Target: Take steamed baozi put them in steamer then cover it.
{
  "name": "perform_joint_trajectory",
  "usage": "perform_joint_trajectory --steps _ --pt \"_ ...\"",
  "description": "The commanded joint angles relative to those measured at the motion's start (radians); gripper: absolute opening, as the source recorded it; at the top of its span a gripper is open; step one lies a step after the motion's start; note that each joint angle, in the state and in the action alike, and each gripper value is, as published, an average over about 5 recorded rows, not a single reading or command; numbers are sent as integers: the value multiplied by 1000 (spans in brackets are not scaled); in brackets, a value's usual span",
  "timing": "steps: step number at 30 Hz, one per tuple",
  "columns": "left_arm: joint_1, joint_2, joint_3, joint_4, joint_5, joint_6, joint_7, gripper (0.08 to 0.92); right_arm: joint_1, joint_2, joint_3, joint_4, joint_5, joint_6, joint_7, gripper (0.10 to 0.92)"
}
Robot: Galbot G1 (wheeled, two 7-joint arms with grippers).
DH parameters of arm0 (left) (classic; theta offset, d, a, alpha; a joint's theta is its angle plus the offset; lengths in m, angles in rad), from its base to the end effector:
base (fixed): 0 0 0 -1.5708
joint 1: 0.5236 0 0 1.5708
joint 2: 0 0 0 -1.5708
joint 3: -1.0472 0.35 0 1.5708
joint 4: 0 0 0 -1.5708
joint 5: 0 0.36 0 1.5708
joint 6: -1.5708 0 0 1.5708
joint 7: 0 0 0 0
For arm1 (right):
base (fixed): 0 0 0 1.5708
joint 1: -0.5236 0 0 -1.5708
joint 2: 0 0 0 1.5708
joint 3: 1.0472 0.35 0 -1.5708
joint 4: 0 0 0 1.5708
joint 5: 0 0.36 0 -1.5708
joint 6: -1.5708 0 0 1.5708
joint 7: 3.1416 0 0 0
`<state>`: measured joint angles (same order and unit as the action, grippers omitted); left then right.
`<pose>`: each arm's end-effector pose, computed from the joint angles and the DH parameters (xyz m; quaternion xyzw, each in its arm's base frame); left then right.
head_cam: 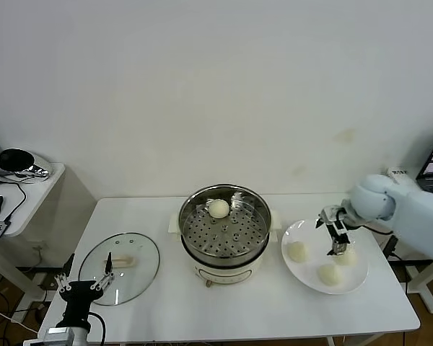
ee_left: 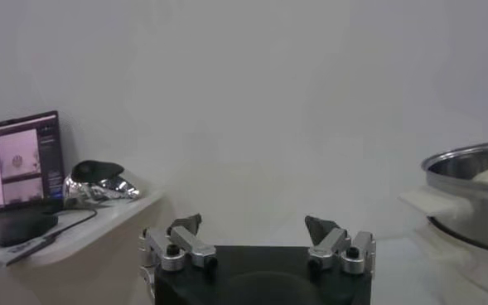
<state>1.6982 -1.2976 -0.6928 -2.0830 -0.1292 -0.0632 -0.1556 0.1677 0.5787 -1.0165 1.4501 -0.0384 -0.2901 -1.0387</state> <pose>0.1534 0.0977 -0.3090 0.0734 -0.9924 -0.0970 0.0182 0.4858 -0.1339 -0.1689 0.4944 -0.5225 0.5762 0.3881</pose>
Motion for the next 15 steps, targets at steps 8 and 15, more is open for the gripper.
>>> perform_joint_trajectory --steps 8,15 --pt "-5 -2 -2 7 1 1 1 823 -194 162 136 -174 -67 14 19 823" --pt "-8 -2 0 16 2 -2 1 823 -208 198 153 -217 -77 20 39 823"
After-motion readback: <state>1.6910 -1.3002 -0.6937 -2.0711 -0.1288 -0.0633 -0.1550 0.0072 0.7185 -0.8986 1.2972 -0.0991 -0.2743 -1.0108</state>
